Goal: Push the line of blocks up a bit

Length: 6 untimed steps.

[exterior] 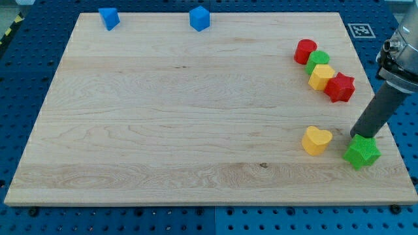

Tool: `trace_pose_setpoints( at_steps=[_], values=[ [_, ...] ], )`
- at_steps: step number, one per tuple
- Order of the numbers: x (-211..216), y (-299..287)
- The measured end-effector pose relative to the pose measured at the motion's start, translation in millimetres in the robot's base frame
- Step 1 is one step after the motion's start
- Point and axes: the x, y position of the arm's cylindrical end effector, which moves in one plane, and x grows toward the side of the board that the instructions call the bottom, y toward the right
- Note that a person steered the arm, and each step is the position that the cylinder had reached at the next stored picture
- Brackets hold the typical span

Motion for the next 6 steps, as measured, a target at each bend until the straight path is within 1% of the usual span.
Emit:
trace_pose_setpoints(
  at_steps=[1,2,3,4,5,6],
  values=[
    [3,5],
    [-11,20],
    [-41,19],
    [-65,-7],
    [-85,-17],
    [-109,-17]
  ],
)
